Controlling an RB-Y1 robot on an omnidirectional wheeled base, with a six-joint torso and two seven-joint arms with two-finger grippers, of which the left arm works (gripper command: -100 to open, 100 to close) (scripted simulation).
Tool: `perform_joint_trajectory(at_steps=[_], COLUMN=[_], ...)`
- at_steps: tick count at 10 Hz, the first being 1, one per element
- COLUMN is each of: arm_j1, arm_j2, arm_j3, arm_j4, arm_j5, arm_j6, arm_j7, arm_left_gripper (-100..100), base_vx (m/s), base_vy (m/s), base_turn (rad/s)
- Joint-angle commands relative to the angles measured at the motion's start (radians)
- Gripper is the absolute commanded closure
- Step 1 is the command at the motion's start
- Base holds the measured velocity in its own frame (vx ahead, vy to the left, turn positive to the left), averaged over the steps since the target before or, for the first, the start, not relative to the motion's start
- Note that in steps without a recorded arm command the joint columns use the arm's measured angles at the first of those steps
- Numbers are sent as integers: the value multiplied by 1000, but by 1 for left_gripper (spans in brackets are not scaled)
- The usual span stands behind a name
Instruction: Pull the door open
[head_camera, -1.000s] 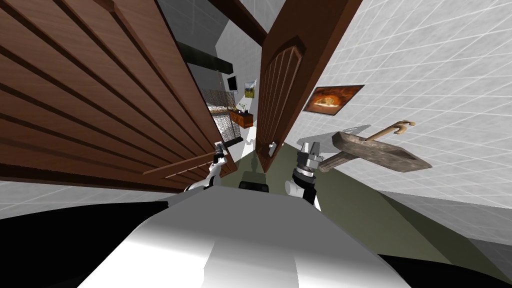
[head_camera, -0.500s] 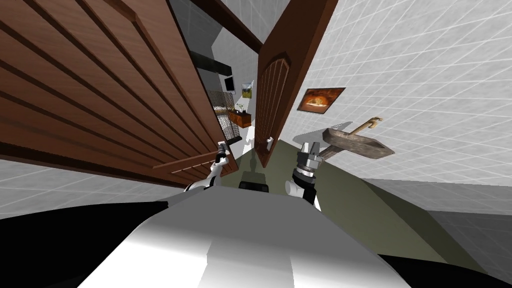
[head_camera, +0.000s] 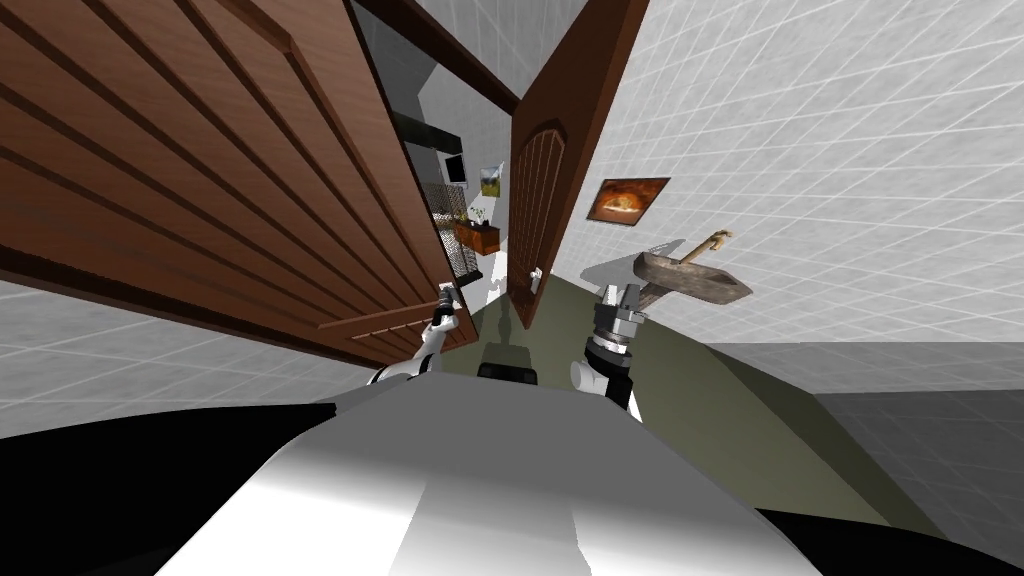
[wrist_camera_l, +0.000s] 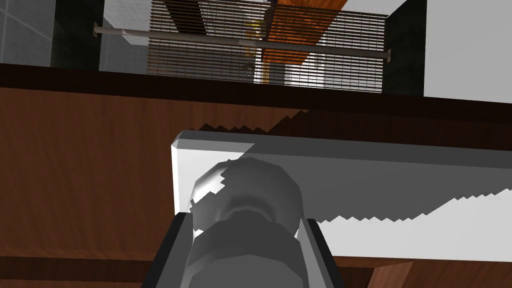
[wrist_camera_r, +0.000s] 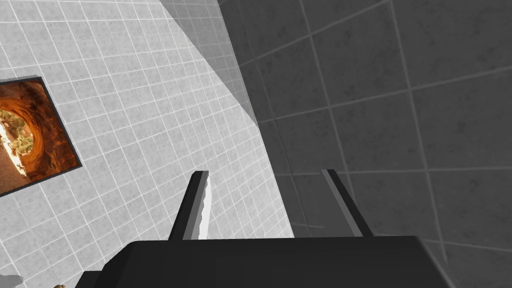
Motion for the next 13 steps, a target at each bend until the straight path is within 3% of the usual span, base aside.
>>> perform_joint_trajectory(at_steps=[1,8,13], arm_j1=[0,5,8], arm_j2=[-1,21,29], arm_j3=[-12,-103,-135], arm_j4=[0,2,6], arm_j5=[-3,-19,-25], arm_j6=[-1,-4,-3], arm_j7=[8,77,100], arm_left_gripper=[100,100,100], base_vx=[-202,-208,-153], base_vy=[25,36,33], base_turn=[-72,-105,-67])
